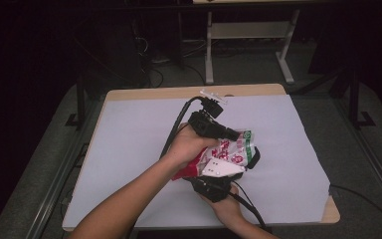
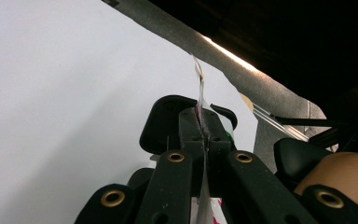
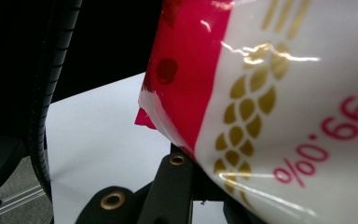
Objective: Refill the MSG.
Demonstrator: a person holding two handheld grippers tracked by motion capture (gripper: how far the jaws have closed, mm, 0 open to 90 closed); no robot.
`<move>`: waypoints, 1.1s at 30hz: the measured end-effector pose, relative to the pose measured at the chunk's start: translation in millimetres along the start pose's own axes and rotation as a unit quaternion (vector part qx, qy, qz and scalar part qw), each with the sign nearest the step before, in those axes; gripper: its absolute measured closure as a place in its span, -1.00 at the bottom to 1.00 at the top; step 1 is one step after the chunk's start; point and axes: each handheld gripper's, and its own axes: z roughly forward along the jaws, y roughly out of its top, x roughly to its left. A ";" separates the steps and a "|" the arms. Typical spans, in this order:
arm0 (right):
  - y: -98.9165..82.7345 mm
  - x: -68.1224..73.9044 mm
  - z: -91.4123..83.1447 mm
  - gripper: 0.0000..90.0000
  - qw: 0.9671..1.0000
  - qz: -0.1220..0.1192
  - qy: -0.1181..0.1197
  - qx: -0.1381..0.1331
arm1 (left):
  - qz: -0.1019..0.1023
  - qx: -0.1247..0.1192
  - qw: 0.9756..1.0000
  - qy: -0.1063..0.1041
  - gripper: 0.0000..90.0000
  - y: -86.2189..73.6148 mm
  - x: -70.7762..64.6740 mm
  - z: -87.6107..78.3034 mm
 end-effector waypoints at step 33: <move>0.4 1.0 1.5 1.00 1.000 0.000 0.009 -0.006 | -0.008 0.007 1.000 0.004 1.00 0.1 -0.8 2.5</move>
